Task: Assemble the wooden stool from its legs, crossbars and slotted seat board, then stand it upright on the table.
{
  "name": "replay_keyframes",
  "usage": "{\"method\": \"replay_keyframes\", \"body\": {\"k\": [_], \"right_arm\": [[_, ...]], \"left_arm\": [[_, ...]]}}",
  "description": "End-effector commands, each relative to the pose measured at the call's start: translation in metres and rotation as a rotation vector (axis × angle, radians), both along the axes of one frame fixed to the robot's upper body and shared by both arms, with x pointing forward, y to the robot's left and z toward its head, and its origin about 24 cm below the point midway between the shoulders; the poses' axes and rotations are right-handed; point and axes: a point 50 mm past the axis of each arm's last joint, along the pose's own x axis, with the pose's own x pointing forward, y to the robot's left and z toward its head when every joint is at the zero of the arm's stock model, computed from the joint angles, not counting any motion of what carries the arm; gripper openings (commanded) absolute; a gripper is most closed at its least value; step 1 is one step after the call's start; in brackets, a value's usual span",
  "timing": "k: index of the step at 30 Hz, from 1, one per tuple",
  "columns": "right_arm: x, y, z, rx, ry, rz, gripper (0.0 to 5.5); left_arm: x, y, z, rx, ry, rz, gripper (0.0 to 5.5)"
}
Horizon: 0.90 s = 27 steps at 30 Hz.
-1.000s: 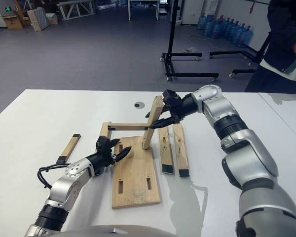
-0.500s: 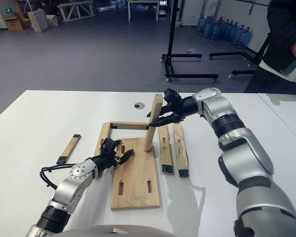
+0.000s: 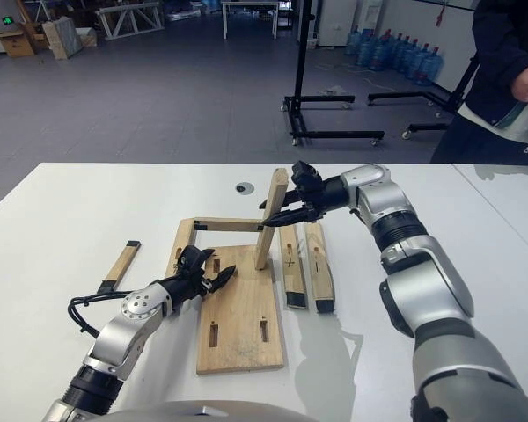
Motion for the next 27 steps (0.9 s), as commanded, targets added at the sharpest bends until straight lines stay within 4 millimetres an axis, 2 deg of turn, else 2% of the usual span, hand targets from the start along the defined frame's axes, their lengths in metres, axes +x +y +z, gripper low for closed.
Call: {"method": "replay_keyframes", "body": {"k": [1,5,7,12,14,19,22,24,27], "right_arm": [[-0.044,0.001,-0.111,-0.278,0.303,-0.002,2.05],[-0.041,0.004,-0.106,-0.252,0.332,-0.019,2.05],[-0.04,0.008,-0.099,-0.22,0.359,-0.003,2.57],[-0.028,0.008,-0.08,-0.175,0.274,-0.06,3.65],[-0.026,-0.001,-0.073,-0.168,0.25,-0.085,3.91],[-0.034,-0.032,-0.066,-0.175,0.181,-0.157,3.91],[-0.047,-0.046,-0.054,-0.129,0.14,-0.202,3.91],[-0.062,-0.059,-0.047,-0.146,0.096,-0.205,3.91],[-0.073,-0.069,-0.038,-0.155,0.05,-0.251,3.91]], "left_arm": [[-0.013,0.001,-0.03,0.078,0.153,-0.019,3.71],[-0.014,0.0,-0.031,0.077,0.155,-0.022,3.71],[-0.015,0.0,-0.031,0.075,0.156,-0.021,3.71],[-0.015,0.002,-0.032,0.077,0.158,-0.014,3.71],[-0.015,0.002,-0.032,0.074,0.157,-0.01,3.71],[-0.012,0.003,-0.031,0.079,0.15,-0.002,3.71],[-0.012,0.004,-0.032,0.081,0.148,-0.002,3.71],[-0.013,0.005,-0.031,0.059,0.154,0.012,3.71],[-0.016,0.006,-0.033,0.055,0.163,0.016,3.71]]}}
